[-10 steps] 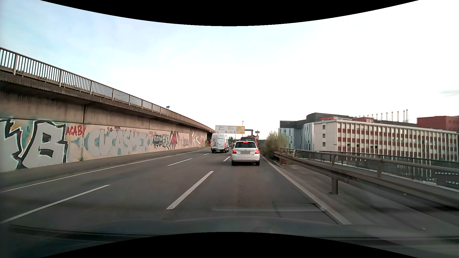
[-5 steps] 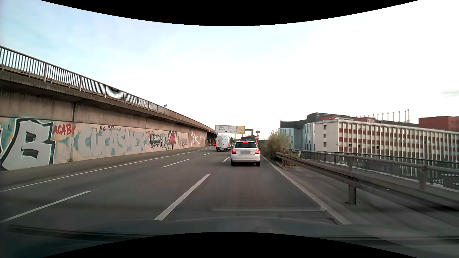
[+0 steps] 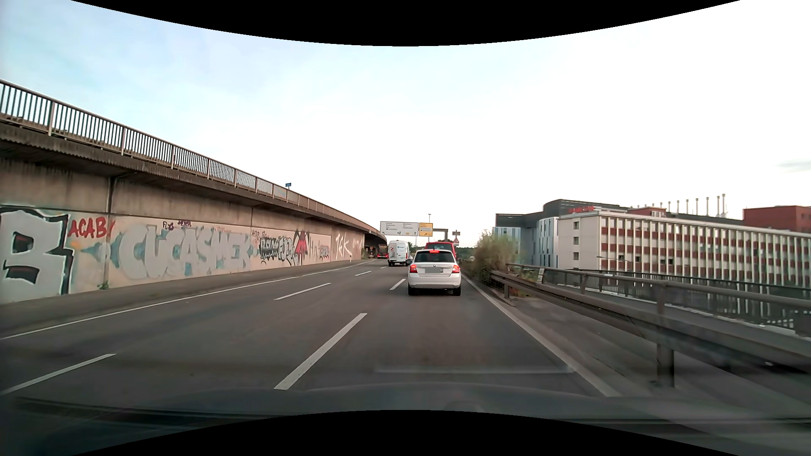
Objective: Follow the waypoints while adhering to traffic rules and regulations
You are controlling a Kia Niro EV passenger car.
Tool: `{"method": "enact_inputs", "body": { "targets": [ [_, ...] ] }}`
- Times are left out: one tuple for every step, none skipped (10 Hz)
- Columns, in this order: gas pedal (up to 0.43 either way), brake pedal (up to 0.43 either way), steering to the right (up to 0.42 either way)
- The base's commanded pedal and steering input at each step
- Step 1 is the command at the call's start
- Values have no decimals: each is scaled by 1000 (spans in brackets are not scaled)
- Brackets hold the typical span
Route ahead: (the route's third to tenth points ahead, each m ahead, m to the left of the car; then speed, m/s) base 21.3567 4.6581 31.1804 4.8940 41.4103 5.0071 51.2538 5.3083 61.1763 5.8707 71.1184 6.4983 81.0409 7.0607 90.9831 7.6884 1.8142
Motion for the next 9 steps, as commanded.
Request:
{"method": "enact_inputs", "body": {
  "targets": [
    [0, 0, -2],
    [0, 0, -2],
    [0, 0, -3],
    [0, 0, -2],
    [0, 0, -3],
    [0, 0, -2],
    [0, 0, -3],
    [0, 0, -2],
    [0, 0, -2]
  ]
}}
